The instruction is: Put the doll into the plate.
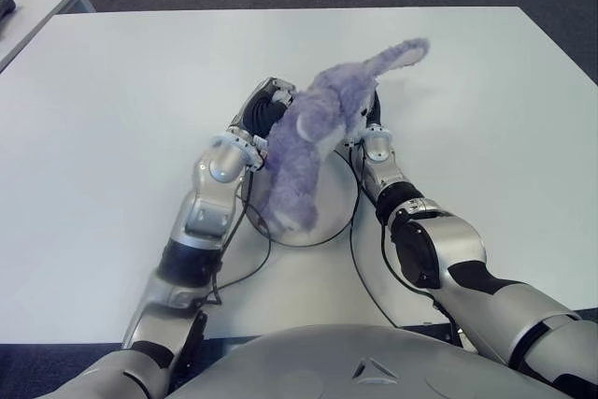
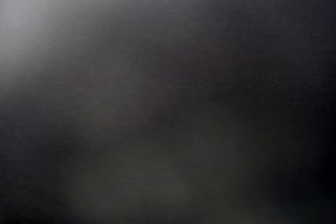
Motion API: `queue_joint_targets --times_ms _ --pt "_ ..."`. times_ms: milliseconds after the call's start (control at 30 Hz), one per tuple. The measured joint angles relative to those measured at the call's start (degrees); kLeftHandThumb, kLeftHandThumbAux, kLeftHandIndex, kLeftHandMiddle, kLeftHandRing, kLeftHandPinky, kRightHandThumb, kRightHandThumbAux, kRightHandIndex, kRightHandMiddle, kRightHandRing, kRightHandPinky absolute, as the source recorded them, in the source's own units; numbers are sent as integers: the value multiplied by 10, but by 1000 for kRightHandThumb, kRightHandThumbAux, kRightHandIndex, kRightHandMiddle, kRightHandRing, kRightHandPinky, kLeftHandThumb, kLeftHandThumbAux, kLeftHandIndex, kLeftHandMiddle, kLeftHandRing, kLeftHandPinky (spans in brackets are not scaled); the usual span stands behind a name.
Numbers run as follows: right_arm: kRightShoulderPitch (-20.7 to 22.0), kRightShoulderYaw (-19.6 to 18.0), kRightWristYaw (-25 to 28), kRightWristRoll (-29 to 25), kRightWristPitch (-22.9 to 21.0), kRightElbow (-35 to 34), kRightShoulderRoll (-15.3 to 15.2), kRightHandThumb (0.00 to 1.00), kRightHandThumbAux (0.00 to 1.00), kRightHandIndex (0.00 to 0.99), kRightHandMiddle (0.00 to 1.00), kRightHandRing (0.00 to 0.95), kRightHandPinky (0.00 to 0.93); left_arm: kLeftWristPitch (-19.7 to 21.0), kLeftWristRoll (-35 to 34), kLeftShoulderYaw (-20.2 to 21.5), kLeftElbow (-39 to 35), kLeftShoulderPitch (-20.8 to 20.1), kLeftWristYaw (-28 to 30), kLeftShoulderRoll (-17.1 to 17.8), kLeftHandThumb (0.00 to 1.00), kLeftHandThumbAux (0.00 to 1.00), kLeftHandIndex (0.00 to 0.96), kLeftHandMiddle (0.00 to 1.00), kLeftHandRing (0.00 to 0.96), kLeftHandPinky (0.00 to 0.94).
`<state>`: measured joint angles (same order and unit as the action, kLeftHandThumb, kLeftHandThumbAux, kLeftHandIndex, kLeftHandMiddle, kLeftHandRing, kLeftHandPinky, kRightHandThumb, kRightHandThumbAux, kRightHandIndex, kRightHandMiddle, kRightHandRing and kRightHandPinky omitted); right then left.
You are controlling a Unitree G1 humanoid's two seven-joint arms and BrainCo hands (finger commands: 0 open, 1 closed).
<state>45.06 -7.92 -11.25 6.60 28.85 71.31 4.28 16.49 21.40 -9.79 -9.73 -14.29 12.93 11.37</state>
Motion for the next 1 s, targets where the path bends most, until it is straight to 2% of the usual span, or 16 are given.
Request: queue_joint_targets --times_ms 233,567,1000 --pt "0 0 7 0 0 0 0 206 948 251 287 263 238 -15 -18 10 31 -1 -10 0 914 666 871 953 916 907" --pt "0 0 10 0 0 0 0 181 957 264 285 267 248 -23 -44 23 49 7 -28 -4 929 658 808 891 878 877" --pt "0 2 11 1 0 1 0 182 950 290 311 297 259 -23 -50 21 37 36 -43 -11 933 660 828 909 891 893"
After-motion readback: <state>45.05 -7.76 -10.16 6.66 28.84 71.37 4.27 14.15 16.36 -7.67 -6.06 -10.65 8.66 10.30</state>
